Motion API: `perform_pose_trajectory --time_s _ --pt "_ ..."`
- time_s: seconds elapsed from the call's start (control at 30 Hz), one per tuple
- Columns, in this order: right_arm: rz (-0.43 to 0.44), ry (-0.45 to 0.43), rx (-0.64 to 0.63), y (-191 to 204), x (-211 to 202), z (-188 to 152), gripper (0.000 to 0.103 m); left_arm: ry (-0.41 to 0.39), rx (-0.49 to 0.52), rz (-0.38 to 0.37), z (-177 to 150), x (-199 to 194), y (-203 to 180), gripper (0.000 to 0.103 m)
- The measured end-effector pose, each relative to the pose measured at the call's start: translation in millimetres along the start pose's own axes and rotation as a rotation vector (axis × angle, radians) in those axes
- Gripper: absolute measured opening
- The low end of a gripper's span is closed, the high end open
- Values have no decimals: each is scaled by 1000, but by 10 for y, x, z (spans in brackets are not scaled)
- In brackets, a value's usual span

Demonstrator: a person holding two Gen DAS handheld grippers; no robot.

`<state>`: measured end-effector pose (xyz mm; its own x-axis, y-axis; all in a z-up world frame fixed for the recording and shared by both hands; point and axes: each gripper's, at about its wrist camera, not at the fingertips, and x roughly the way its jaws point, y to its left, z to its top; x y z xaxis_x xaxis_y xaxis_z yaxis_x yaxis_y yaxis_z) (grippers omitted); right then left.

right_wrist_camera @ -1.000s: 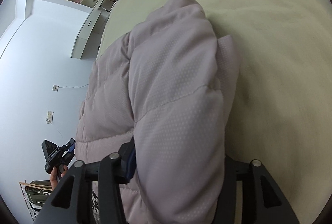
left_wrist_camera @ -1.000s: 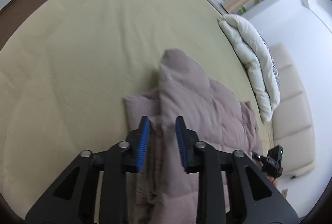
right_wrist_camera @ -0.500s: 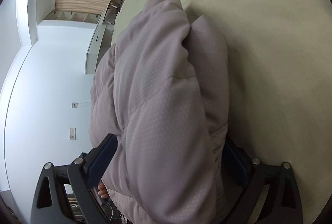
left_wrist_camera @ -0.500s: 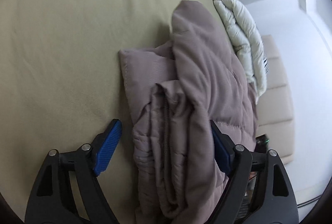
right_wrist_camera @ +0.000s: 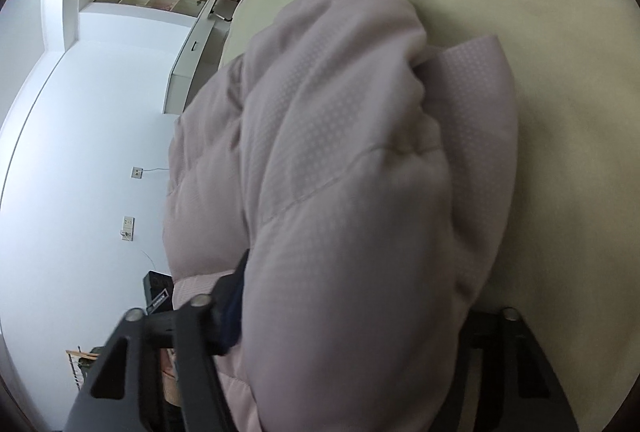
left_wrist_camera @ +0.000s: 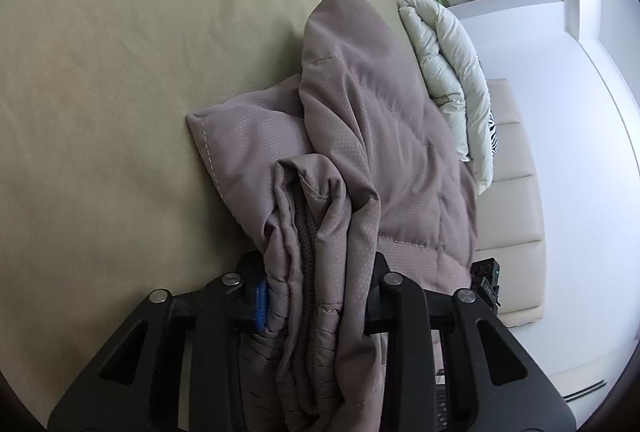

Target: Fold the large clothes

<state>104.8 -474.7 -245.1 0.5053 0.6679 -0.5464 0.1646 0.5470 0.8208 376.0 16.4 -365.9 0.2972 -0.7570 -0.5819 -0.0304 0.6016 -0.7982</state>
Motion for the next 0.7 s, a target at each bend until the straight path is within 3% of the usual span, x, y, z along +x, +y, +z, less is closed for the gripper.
perform_pose_trajectory --time_s 0.1,0.4,0.53,0.57,0.6,0.7 --pt "-1 -15 -26 151 -167 -107 44 -10 18 -27 -84 -167 -167 26" --pt "45 3 -63 477 -542 -588 41 -29 56 -58 -507 -635 -617 26" --pt "7 10 -43 201 -449 -689 41 -1 45 43 -471 -413 -488 28" --pt "-5 9 -17 76 -390 -682 46 9 10 66 -441 -262 -341 29" --pt "14 5 42 -148 -307 -687 54 13 -37 55 -421 -130 -198 33" --pt "55 -55 79 -360 -258 -737 55 3 -58 34 -396 91 -51 37"
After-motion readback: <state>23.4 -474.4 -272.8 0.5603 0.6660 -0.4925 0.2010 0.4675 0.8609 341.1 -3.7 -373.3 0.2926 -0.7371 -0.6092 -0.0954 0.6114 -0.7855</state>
